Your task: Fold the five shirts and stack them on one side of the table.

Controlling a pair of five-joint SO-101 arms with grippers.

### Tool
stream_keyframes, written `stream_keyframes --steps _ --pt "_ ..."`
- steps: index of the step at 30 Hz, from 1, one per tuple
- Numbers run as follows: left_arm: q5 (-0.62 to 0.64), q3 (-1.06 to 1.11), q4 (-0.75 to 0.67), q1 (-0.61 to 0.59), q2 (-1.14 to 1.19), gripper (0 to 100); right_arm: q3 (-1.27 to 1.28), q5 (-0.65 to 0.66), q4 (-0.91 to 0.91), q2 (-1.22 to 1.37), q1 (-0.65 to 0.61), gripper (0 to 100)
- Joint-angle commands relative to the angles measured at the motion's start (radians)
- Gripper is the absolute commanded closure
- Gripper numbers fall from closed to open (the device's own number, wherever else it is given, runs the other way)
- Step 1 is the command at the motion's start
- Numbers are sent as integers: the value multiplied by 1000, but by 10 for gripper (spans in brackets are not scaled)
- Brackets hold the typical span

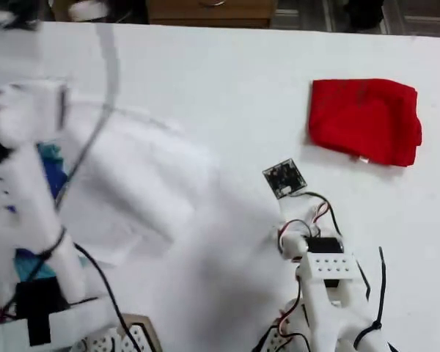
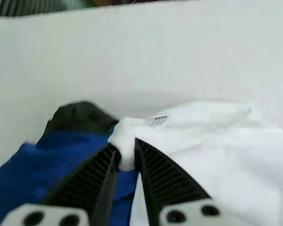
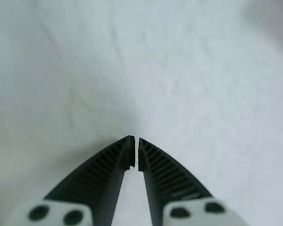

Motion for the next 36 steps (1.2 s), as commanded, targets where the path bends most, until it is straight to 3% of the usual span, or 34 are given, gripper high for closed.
stream_keyframes --steps 1,5,9,13,17,20,24,29,36 --pt "-175 254 14 -187 -64 976 -3 -9 -16 -35 -4 979" --pt "-333 510 -51 -387 -81 976 -3 -9 -16 -35 -4 979" --pt "-417 691 -215 -540 -75 976 -3 -9 -16 -35 -4 979" --pt "-454 796 -348 -572 -75 976 -3 -9 -16 -35 -5 979" --pt "-425 808 -382 -577 -81 970 -3 -9 -16 -35 -5 979" --pt "-422 806 -382 -569 -83 885 -3 -9 -16 -35 -5 979" --pt "-417 785 -379 -512 -84 746 -3 -9 -16 -35 -5 979" --pt "-253 570 -313 -387 -83 733 -3 -9 -18 -35 -5 979" --pt "-221 456 -91 98 -74 733 -3 -9 -18 -35 -5 979"
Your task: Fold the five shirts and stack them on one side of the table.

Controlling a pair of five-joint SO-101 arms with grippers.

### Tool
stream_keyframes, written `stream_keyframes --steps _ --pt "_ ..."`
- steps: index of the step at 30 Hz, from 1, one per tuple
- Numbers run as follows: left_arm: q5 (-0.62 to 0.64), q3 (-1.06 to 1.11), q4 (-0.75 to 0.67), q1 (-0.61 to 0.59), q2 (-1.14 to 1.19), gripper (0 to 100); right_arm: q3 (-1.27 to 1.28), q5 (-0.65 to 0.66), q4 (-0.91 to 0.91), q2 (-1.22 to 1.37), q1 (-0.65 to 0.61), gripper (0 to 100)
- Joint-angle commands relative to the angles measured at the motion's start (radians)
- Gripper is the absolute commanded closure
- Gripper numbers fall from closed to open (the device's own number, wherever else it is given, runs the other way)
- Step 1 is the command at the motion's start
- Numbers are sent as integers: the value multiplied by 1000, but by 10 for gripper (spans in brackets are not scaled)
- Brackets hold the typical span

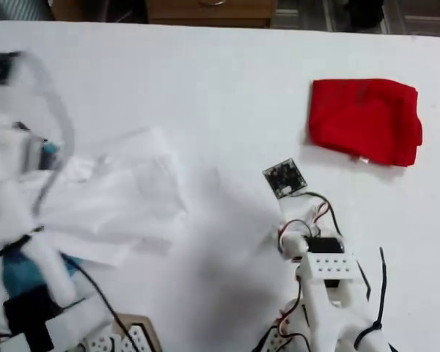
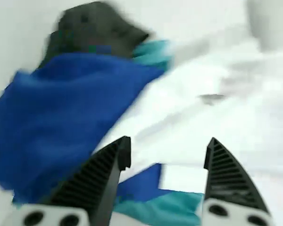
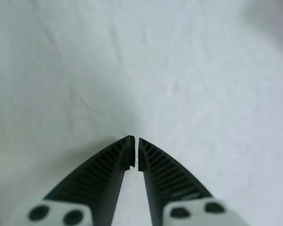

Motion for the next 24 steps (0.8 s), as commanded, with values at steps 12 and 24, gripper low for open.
stream_keyframes --steps 12,24 --pt "187 111 -127 559 84 733 -3 -9 -18 -35 -5 979" --pt "199 73 -163 316 169 733 -3 -9 -18 -35 -5 979"
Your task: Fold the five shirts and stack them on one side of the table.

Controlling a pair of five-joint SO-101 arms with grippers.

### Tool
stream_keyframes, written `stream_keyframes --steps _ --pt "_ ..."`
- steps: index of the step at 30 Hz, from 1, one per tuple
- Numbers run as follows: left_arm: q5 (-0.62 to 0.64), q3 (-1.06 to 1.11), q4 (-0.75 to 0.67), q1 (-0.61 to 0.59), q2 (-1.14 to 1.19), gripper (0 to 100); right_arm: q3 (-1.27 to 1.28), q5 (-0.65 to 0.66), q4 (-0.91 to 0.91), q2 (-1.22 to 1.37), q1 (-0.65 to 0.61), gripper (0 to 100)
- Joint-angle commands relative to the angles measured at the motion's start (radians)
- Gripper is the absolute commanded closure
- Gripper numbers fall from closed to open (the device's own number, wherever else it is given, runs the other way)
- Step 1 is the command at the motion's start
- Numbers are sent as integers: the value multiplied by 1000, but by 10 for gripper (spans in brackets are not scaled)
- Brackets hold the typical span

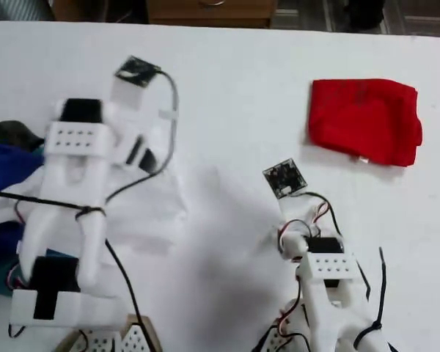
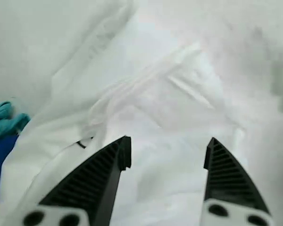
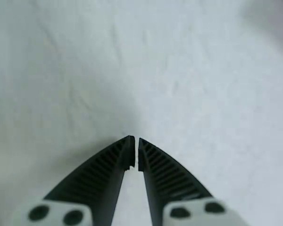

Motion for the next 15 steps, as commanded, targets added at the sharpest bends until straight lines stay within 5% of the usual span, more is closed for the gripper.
stream_keyframes --steps 1,8,15 --pt "6 -53 -9 -158 -6 733 -3 -9 -18 -35 -5 979" --pt "-63 -62 40 -522 -8 733 -3 -9 -18 -35 -5 979" --pt "-222 -96 23 -712 -2 733 -3 -9 -18 -35 -5 979"
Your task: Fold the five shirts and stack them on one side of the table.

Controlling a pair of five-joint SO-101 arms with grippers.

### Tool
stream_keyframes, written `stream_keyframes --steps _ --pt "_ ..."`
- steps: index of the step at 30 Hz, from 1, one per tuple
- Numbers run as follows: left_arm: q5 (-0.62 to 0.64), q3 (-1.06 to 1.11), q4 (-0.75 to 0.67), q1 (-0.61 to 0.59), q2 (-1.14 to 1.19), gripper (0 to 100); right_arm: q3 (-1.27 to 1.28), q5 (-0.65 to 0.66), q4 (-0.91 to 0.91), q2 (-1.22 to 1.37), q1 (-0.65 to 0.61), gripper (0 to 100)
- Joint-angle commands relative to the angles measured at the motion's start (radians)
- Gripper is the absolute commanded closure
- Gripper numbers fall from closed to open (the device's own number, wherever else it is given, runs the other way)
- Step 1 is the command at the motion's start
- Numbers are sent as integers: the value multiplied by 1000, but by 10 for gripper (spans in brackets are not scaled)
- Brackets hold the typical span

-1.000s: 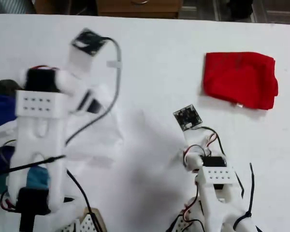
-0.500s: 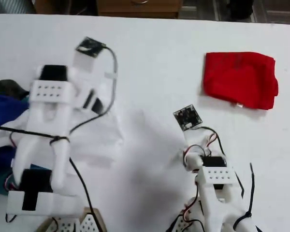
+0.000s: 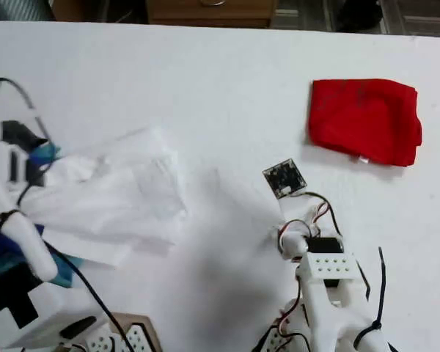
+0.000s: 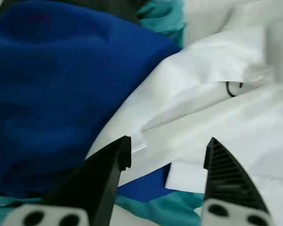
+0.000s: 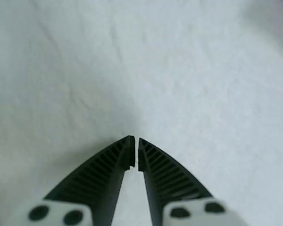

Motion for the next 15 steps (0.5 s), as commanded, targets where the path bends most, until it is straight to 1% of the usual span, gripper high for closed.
stream_keyframes --steps 1,6,10,15 --pt "-75 -56 -5 -69 -5 733 -3 -9 -18 -35 -5 979" --pt "-184 -33 -17 -130 -2 733 -3 -9 -18 -35 -5 979" --pt "-264 18 -121 -181 -2 733 -3 -9 -18 -35 -5 979" --pt "-351 119 -147 -187 -3 733 -3 -9 -18 -35 -5 979"
